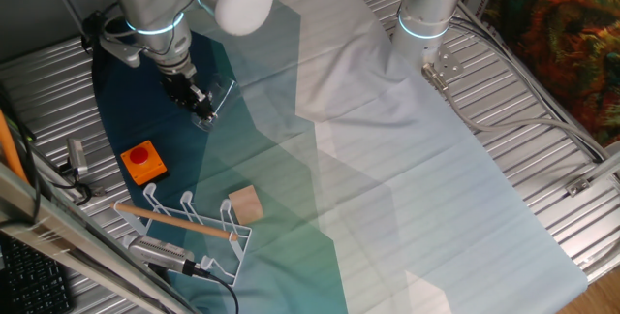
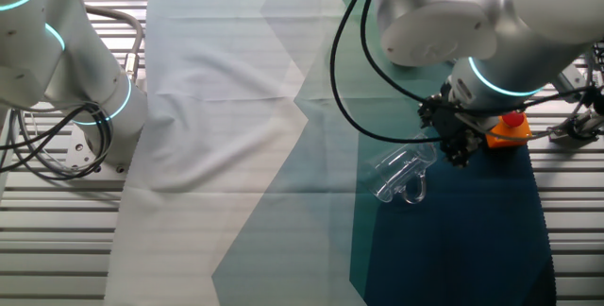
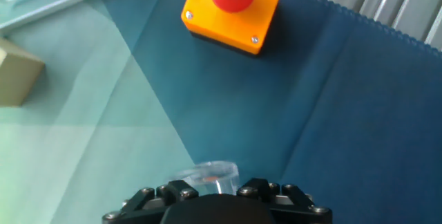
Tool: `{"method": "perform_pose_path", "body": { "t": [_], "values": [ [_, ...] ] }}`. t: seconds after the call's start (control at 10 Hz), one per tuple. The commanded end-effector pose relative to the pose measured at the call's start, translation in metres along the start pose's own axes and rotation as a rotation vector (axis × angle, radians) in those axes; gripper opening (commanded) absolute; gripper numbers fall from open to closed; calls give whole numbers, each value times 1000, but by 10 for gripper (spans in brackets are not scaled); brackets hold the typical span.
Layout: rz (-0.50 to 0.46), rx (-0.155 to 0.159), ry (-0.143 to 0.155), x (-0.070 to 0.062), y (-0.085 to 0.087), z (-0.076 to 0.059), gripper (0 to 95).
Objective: Put the cup on the cup rack
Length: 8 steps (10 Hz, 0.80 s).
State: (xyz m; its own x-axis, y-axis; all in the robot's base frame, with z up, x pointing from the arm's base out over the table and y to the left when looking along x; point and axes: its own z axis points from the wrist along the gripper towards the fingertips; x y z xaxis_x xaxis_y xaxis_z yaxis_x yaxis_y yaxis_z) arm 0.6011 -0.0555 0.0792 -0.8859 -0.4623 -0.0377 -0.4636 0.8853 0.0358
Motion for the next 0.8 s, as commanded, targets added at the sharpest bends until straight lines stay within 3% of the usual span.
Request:
{"method": "perform_pose_path", "body": {
  "t": [0.1,0.8],
  "values": [
    [-3,10,-1,-1,0,1,760],
    [10,21,6,0,6,8,760]
  ]
}}
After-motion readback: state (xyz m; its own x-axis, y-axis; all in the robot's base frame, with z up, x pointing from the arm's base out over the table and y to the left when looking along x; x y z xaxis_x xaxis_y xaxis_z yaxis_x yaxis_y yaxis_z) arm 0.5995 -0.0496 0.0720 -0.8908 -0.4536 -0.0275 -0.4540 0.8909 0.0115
